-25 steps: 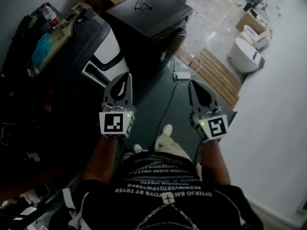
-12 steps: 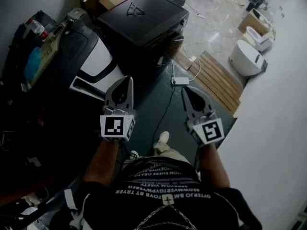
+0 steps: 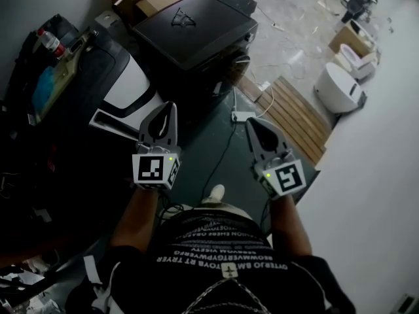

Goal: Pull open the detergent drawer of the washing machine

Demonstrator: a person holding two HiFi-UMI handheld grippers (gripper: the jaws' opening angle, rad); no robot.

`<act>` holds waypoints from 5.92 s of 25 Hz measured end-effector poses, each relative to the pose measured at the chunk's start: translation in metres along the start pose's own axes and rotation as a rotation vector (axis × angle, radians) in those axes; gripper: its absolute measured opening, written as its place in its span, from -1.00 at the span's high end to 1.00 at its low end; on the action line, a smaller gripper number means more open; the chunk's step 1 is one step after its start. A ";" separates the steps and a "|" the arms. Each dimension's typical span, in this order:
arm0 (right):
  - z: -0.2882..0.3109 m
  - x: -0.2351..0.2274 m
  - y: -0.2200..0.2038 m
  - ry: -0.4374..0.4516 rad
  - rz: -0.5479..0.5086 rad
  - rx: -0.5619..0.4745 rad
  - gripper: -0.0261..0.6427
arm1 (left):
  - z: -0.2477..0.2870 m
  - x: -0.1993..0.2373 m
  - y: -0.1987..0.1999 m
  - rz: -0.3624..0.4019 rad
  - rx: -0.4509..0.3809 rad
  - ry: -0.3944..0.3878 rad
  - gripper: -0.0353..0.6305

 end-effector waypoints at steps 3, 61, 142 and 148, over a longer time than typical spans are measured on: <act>-0.002 -0.016 0.004 0.020 -0.003 0.003 0.94 | 0.009 -0.008 0.006 0.001 0.000 0.023 0.88; 0.290 -0.221 -0.030 0.124 0.013 0.169 0.94 | 0.262 0.098 -0.121 -0.091 0.245 0.070 0.88; 0.462 -0.357 -0.300 0.424 -0.052 0.807 0.53 | 0.352 0.036 -0.355 -0.351 0.673 0.105 0.52; 0.462 -0.355 -0.302 0.428 -0.033 0.807 0.53 | 0.353 0.039 -0.357 -0.369 0.679 0.144 0.53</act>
Point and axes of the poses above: the fingertips, and each gripper's own axes: z forward along the fingers, x to its left, y out of its top, the point moved 7 cm from there along -z, backward along the fingers, and after that the axes turned 9 degrees about z, right-handed, at the moved point
